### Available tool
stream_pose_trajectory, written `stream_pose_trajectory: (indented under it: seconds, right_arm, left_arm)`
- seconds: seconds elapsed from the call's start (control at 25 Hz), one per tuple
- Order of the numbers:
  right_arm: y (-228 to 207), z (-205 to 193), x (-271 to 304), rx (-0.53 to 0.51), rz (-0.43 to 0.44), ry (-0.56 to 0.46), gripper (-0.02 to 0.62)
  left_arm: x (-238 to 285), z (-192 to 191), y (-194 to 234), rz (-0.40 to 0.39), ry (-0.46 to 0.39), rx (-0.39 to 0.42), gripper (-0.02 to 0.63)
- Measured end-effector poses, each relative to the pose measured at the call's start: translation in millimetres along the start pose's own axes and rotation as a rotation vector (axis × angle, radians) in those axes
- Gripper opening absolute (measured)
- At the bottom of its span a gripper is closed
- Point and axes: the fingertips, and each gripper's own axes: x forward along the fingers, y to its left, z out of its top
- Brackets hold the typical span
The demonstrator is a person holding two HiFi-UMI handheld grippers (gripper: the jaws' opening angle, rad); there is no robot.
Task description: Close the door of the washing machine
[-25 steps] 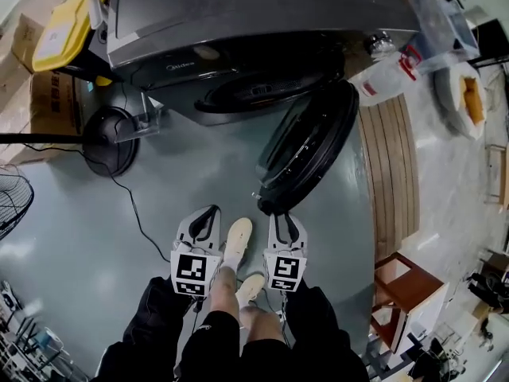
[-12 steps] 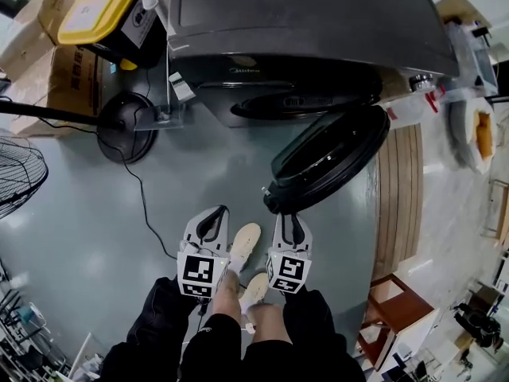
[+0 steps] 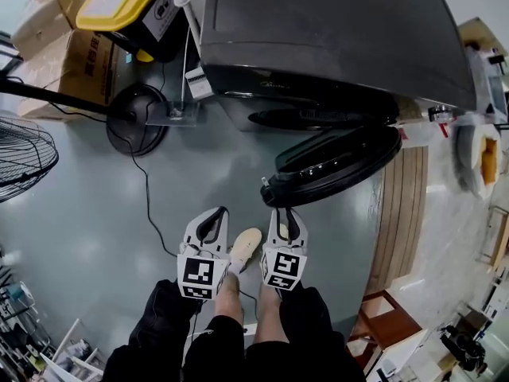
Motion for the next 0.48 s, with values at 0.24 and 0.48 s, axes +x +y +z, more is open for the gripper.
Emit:
stream_pose_trajectory:
  seconds: [0.24,0.48]
  right_arm:
    - [9.9,20.4,22.6,-0.059,0.07,0.013,0.112]
    - [20.8,38.3,49.4,-0.104,0.117,0.004,0.098]
  left_arm:
    - [8.3,24.5,13.3,0.051,-0.036,-0.058,0.026]
    - [18.0,39.3,34.7,0.1,-0.063,-0.086,0.026]
